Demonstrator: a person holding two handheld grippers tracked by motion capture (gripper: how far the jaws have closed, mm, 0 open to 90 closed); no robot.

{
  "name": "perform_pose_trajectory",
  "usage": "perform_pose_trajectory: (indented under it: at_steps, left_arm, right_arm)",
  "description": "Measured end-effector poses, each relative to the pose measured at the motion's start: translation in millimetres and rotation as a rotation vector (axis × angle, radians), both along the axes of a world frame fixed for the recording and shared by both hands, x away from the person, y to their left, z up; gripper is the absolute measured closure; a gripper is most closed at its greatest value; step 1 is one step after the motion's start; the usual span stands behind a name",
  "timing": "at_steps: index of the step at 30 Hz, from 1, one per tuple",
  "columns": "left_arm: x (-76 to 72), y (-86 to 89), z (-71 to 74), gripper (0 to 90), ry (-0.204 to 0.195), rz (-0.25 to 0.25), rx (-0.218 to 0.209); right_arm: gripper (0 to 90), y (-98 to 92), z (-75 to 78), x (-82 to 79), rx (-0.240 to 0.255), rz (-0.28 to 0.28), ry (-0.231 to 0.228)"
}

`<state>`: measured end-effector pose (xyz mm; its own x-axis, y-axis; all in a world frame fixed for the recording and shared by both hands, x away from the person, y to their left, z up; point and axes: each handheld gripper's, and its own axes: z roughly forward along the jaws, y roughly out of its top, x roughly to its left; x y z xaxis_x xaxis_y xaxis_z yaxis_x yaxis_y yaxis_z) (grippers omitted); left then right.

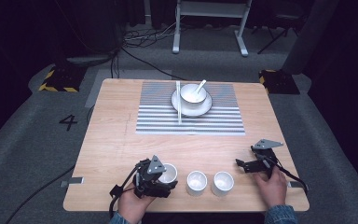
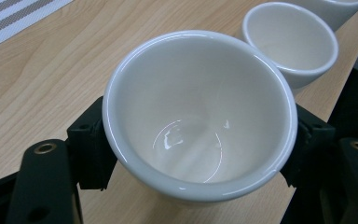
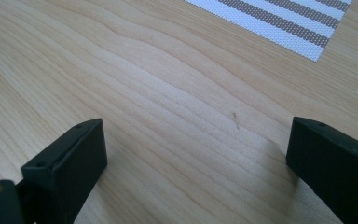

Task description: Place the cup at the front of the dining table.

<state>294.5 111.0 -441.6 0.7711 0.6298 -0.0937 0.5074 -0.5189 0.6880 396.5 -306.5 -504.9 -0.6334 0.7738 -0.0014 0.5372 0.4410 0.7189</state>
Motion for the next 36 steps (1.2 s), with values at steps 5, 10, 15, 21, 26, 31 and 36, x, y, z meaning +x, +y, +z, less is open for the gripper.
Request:
perform_pose_trajectory:
  at_steps: [5, 10, 15, 21, 26, 31, 36]
  left_arm:
    - [5.9, 2.9, 4.9, 26.8, 0.012, 0.0, -0.016]
    - [12.9, 8.1, 16.3, 26.8, 0.007, -0.005, -0.053]
    - [17.6, 14.4, 23.4, 26.8, 0.004, -0.004, -0.075]
    - [28.8, 26.8, 41.6, 26.8, -0.019, 0.012, -0.084]
    - [33.5, 30.3, 49.9, 26.8, -0.038, 0.028, -0.098]
    - [43.4, 37.9, 53.7, 26.8, -0.061, 0.098, -0.099]
    - [53.9, 40.6, 58.0, 26.8, -0.07, 0.135, -0.112]
  right_arm:
    - [5.3, -0.1, 0.0, 0.1, 0.0, -0.001, 0.0]
    - [5.3, 0.0, 0.0, 0.1, 0.0, -0.001, 0.0]
    - [5.3, -0.1, 0.0, 0.1, 0.0, -0.001, 0.0]
    - [5.3, 0.0, 0.0, 0.1, 0.0, -0.001, 0.0]
    - [5.3, 0.0, 0.0, 0.1, 0.0, -0.001, 0.0]
    - [5.3, -0.1, 0.1, 0.2, 0.0, 0.0, 0.001]
    - [5.1, -0.7, 0.2, 0.7, -0.002, 0.007, 0.001]
